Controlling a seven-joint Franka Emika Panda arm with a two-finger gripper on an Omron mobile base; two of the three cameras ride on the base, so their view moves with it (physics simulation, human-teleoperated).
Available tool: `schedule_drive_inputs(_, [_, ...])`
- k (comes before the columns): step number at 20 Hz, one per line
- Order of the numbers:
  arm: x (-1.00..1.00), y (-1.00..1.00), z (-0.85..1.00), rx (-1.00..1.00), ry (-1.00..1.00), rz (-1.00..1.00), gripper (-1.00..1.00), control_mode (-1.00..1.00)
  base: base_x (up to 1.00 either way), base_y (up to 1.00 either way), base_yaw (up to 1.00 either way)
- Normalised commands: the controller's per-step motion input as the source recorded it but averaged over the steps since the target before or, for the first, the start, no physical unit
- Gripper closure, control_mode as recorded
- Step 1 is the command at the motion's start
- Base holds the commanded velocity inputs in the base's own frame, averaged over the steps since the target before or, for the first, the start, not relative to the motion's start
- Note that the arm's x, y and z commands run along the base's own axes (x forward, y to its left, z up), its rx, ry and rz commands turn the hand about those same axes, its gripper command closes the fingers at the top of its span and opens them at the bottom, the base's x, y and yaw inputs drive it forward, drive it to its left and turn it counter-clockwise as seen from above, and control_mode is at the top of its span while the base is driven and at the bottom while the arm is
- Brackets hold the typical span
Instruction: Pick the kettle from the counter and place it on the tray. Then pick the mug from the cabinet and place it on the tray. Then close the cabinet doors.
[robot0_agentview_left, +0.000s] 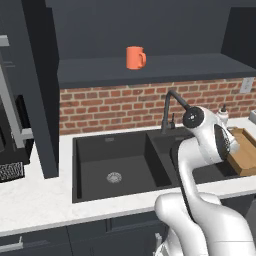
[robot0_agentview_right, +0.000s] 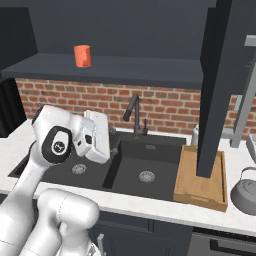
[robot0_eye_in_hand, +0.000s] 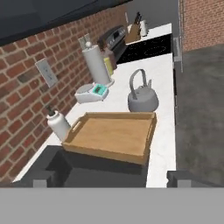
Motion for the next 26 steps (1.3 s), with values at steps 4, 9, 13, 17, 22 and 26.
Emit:
schedule_drive_inputs(4, [-0.02,-0.51,0.00,-0.01,-0.24,-0.22,-1.00,-1.00,0.00,0.00,0.00])
schedule_drive_inputs(9, [0.01,-0.51,0.00,-0.04,-0.03,-0.19,-1.00,-1.00,0.00,0.00,0.00])
schedule_drive_inputs(13, [0.05,-0.45,-0.02,-0.14,0.01,-0.14,-1.00,-1.00,0.00,0.00,0.00])
schedule_drive_inputs(17, [0.01,-0.40,0.00,-0.13,0.19,-0.16,-1.00,-1.00,0.00,0.00,0.00])
schedule_drive_inputs(22, [0.00,-0.37,0.00,-0.06,0.26,-0.17,-1.00,-1.00,0.00,0.00,0.00])
schedule_drive_inputs(26, [-0.02,-0.49,-0.01,-0.04,0.09,-0.13,-1.00,-1.00,0.00,0.00,0.00])
